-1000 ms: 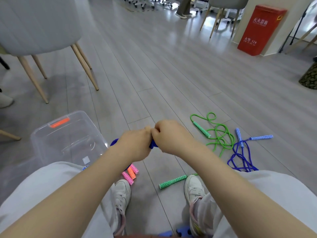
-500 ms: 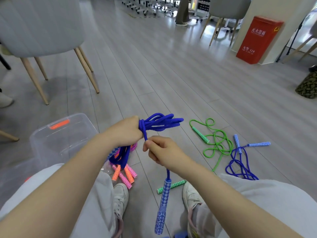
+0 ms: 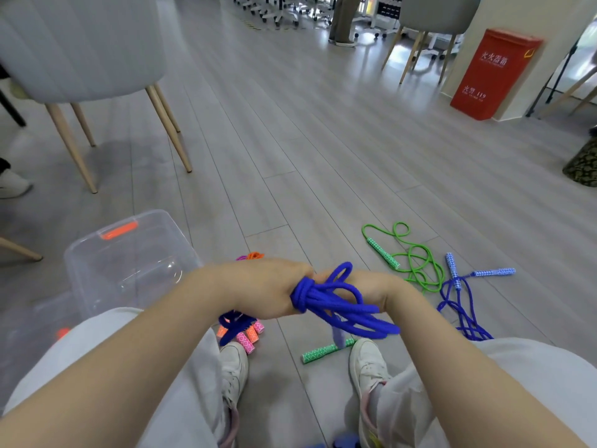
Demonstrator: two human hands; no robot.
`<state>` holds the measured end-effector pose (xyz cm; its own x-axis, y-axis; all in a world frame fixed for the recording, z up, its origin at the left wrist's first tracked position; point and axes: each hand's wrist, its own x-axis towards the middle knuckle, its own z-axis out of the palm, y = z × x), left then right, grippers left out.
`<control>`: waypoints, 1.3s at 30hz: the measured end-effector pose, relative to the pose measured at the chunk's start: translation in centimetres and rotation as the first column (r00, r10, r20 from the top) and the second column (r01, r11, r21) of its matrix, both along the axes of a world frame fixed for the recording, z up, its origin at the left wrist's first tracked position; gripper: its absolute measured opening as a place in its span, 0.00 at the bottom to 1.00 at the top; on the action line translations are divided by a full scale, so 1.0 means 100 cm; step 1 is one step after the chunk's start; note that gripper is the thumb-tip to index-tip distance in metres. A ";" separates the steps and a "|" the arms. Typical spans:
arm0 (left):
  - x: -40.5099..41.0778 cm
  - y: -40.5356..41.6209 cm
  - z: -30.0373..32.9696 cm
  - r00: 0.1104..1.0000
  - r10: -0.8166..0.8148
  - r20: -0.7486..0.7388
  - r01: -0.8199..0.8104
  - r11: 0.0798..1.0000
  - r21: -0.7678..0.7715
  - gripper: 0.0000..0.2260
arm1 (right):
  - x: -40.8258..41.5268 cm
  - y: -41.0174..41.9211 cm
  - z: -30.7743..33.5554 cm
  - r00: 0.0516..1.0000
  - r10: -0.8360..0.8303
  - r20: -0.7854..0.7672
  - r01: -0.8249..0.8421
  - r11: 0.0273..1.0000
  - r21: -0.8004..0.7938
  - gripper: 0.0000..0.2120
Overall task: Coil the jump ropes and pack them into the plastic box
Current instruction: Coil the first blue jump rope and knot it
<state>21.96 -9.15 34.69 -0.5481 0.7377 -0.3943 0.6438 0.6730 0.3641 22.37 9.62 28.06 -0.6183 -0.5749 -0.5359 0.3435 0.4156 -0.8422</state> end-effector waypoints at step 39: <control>-0.040 -0.006 -0.014 0.673 0.307 0.673 -0.680 0.616 0.398 0.08 | 0.033 -0.054 0.034 0.566 -0.409 -0.716 0.507 0.857 -0.089 0.04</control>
<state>17.95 -9.80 33.33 -0.7546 0.5723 -0.3210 -0.1307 0.3483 0.9282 25.63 4.26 31.48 -0.9898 -0.0728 0.1221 -0.1421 0.4790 -0.8662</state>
